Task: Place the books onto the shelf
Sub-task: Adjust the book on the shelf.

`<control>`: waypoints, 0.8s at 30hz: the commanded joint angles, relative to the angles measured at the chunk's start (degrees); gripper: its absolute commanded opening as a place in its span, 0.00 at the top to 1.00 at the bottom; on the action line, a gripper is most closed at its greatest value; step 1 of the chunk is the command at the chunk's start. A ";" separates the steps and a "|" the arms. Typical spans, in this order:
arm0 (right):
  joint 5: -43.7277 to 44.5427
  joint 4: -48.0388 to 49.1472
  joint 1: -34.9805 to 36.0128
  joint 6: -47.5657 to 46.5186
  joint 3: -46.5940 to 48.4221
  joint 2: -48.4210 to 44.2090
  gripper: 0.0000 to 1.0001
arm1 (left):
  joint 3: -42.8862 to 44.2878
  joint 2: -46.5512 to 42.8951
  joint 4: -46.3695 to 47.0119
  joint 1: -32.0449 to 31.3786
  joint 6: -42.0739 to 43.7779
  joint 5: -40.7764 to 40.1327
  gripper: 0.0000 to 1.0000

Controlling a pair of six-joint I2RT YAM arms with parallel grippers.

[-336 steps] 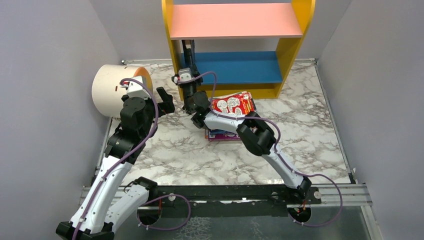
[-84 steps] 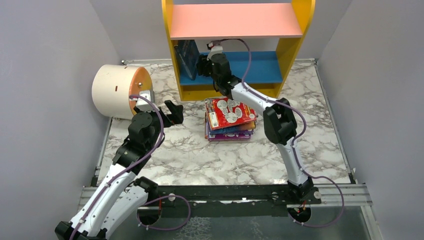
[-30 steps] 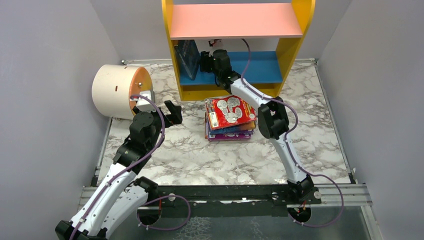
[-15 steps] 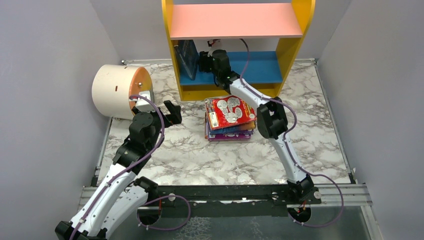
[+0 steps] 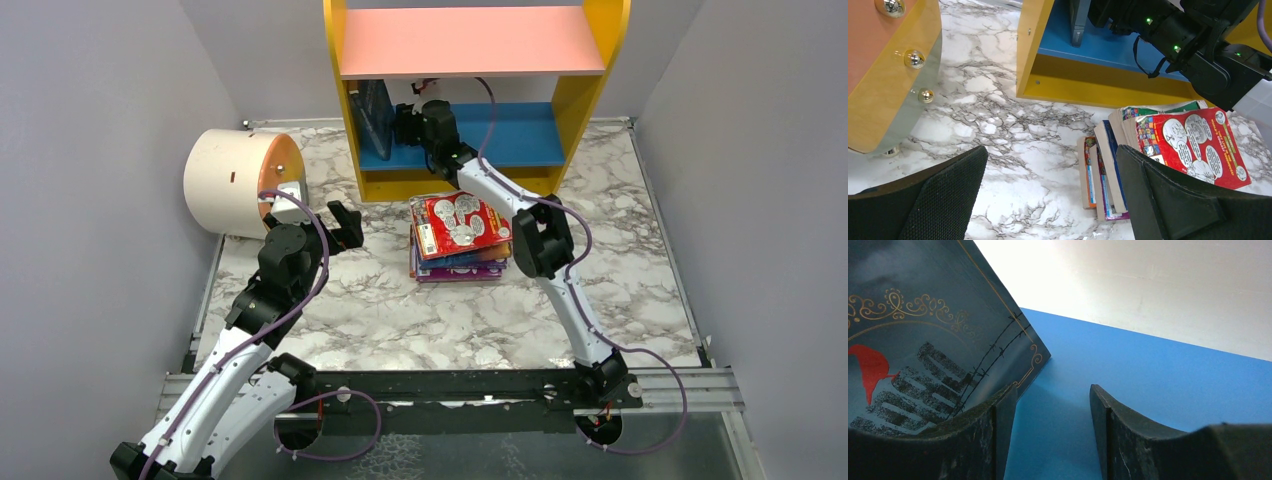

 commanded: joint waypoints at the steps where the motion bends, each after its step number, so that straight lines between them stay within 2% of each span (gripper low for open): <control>1: -2.53 1.01 1.34 -0.41 2.14 2.28 0.45 | 1.49 -0.71 0.09 0.07 0.73 -1.78 0.01; 7: -2.30 0.95 1.45 -0.37 2.54 2.51 0.45 | 1.50 -0.69 0.12 0.07 0.82 -1.87 0.01; 10: 1.31 0.42 1.45 -0.17 1.84 1.92 0.45 | 1.58 -0.58 0.07 0.07 0.87 -1.87 0.01; 15: 7.58 4.95 1.15 -0.25 -6.80 -3.76 0.45 | 1.49 -0.34 0.12 0.07 0.56 -1.49 0.01; 24: 9.29 8.45 -0.09 -1.80 -16.34 -12.92 0.45 | 0.11 1.60 2.19 0.07 -1.80 1.45 0.01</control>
